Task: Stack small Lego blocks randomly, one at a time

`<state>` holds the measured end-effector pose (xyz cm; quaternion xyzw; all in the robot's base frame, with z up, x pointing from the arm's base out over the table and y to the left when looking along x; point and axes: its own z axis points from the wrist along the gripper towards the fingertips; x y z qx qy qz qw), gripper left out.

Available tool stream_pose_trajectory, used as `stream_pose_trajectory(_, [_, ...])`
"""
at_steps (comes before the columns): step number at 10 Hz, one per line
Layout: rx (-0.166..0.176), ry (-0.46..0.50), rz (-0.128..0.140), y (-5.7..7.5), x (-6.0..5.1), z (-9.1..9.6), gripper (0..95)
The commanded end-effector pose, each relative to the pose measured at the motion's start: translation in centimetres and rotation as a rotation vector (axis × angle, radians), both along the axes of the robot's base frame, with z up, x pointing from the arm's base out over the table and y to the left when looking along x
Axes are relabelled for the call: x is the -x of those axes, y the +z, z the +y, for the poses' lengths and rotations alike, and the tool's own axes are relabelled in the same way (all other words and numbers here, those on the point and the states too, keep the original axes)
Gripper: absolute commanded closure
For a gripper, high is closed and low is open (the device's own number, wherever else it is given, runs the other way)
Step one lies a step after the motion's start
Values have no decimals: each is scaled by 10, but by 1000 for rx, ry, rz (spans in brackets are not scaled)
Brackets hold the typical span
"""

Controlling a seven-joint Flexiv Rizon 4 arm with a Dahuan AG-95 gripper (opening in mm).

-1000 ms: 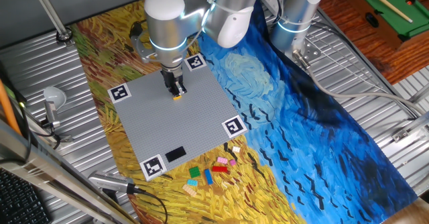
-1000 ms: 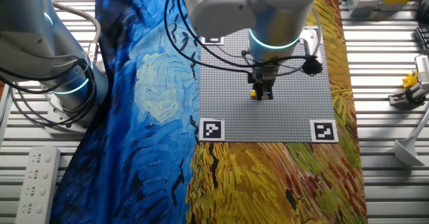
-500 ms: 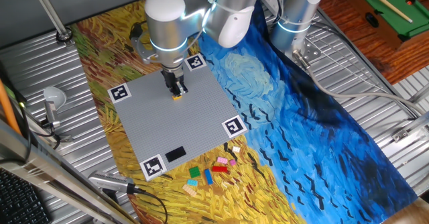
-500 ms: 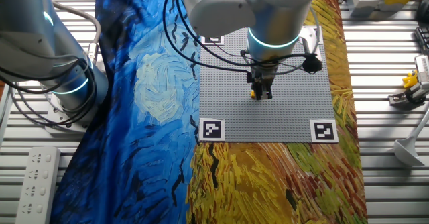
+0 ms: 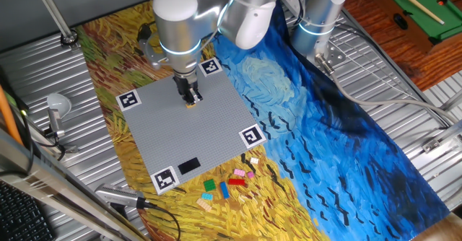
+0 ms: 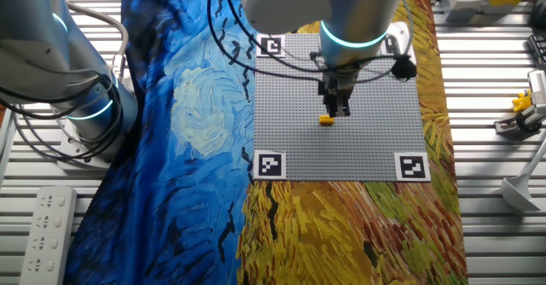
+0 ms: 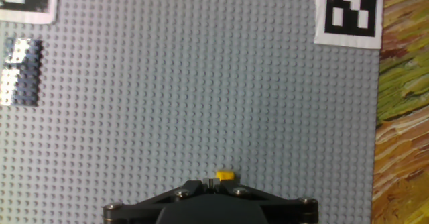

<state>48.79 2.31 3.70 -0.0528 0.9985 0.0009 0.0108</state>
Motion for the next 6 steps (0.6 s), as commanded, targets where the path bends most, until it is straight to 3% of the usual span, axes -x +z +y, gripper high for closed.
stream_pose_trajectory(1, [-5,12,-2,-1,-1,2,950])
stream_pose_trajectory(6, [0,27,8,-6,-3,12,950])
